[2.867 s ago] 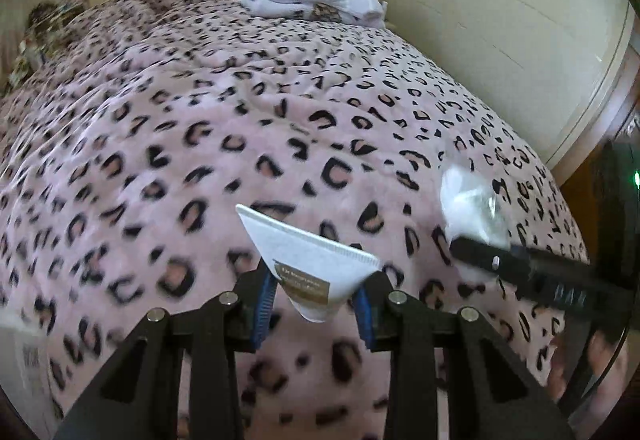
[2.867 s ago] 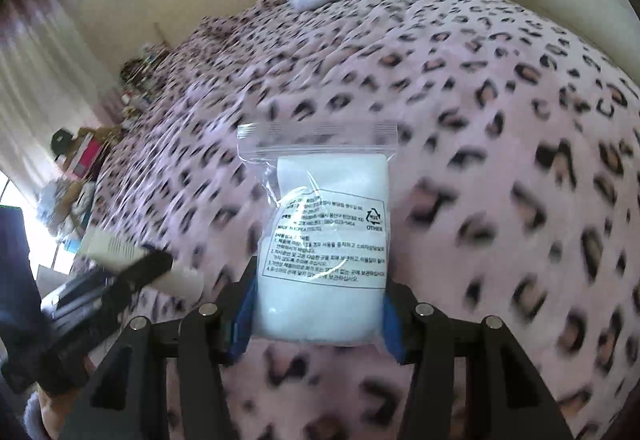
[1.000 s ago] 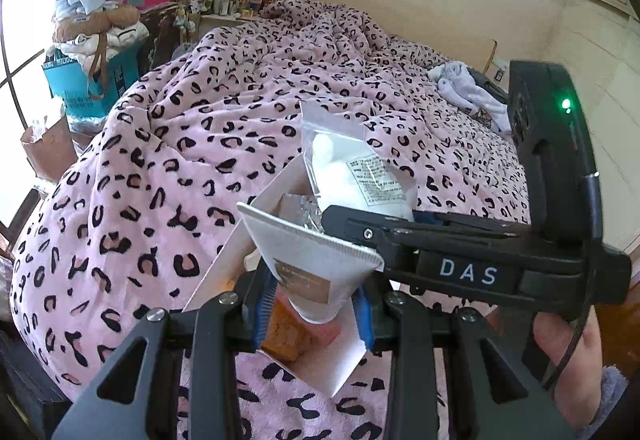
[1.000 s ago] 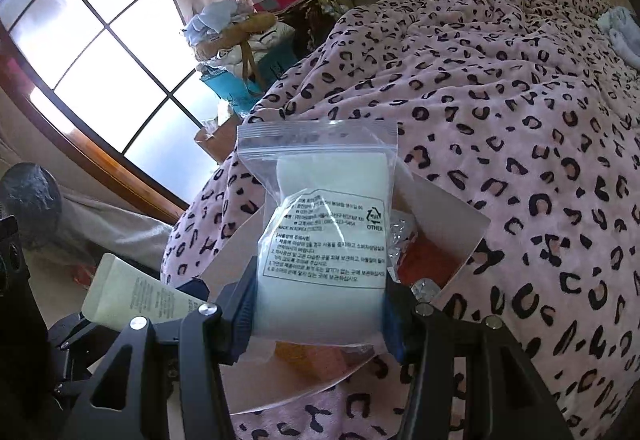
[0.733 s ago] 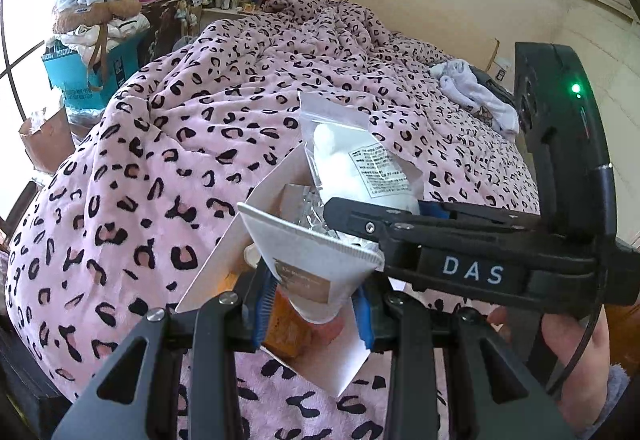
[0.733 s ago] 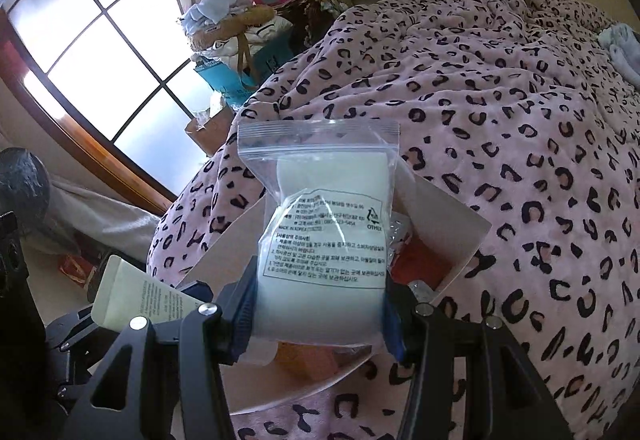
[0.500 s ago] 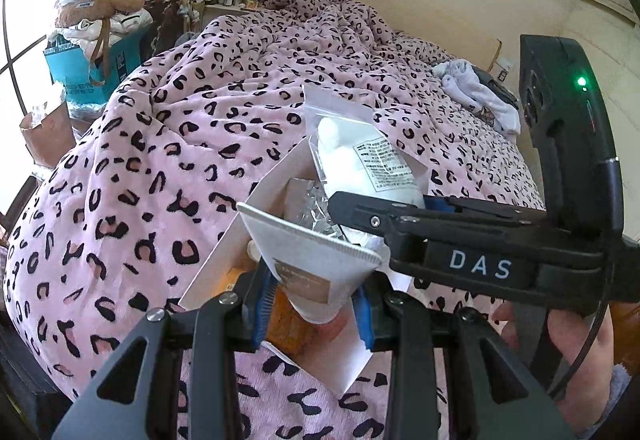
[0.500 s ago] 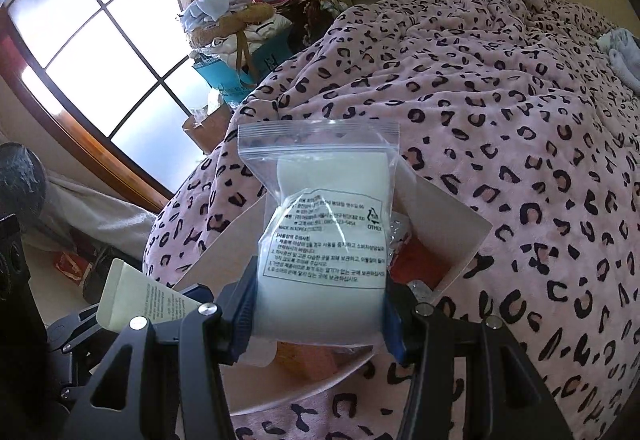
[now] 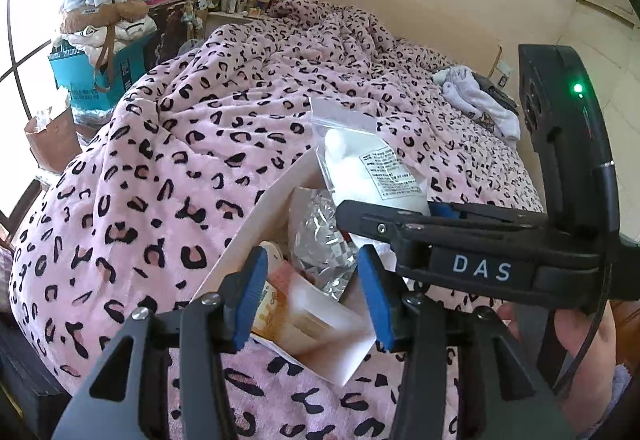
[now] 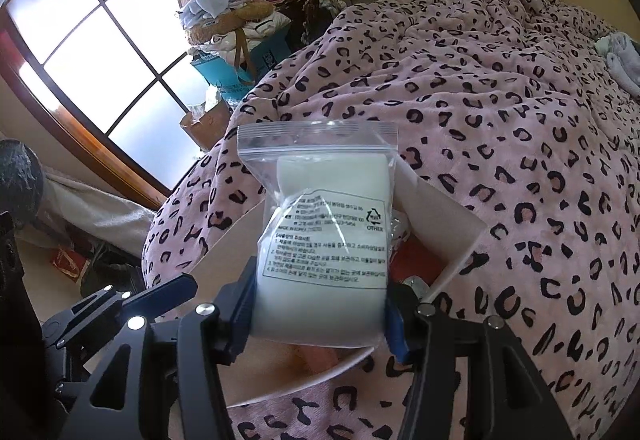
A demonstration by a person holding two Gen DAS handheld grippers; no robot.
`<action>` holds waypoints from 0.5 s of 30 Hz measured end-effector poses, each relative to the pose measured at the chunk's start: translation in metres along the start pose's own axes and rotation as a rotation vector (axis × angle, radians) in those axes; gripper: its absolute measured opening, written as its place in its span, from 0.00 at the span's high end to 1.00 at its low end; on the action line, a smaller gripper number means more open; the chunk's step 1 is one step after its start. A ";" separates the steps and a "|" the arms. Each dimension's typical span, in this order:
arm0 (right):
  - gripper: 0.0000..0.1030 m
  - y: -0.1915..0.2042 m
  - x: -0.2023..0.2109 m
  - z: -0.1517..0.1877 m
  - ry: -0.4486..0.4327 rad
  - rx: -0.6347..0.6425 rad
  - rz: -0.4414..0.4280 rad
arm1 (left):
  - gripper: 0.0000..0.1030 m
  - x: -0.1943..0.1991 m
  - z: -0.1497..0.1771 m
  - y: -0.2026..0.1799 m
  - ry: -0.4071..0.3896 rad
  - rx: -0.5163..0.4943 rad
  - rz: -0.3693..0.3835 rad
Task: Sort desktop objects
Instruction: 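Open both tools over the white box, releasing tube and packet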
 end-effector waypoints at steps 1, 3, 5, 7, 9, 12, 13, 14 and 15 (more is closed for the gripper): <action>0.47 0.000 0.001 -0.001 0.001 -0.001 0.000 | 0.53 0.002 -0.001 0.000 -0.004 0.000 0.001; 0.47 0.001 0.004 -0.002 0.003 -0.004 0.000 | 0.53 0.006 -0.003 0.000 -0.013 0.001 0.000; 0.47 0.001 0.005 -0.002 0.008 -0.006 0.000 | 0.53 0.010 -0.005 -0.001 -0.021 0.002 0.000; 0.47 0.000 0.006 -0.002 0.011 -0.006 0.009 | 0.53 0.013 -0.006 -0.001 -0.025 0.000 -0.002; 0.46 -0.001 0.005 -0.001 0.018 -0.017 0.008 | 0.53 0.015 -0.006 -0.002 -0.027 -0.001 -0.004; 0.44 -0.003 0.002 0.001 0.044 -0.039 0.013 | 0.53 0.016 -0.006 -0.002 -0.026 -0.001 -0.007; 0.43 -0.005 0.000 0.002 0.055 -0.049 0.022 | 0.52 0.017 -0.006 -0.001 -0.026 -0.001 -0.009; 0.43 -0.006 0.000 0.002 0.058 -0.056 0.023 | 0.50 0.017 -0.006 -0.001 -0.026 -0.001 -0.011; 0.43 -0.007 0.000 0.003 0.060 -0.061 0.024 | 0.49 0.017 -0.006 -0.001 -0.026 -0.002 -0.013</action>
Point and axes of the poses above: each gripper's, at about its wrist camera, not at the fingertips, and x roughly against the way its jaws point, y to its left, z to its underside, the point moved 6 cm from there along -x, roughly the way its jaws point, and after that the axes turned 11 degrees about -x, right-handed, at the moved point
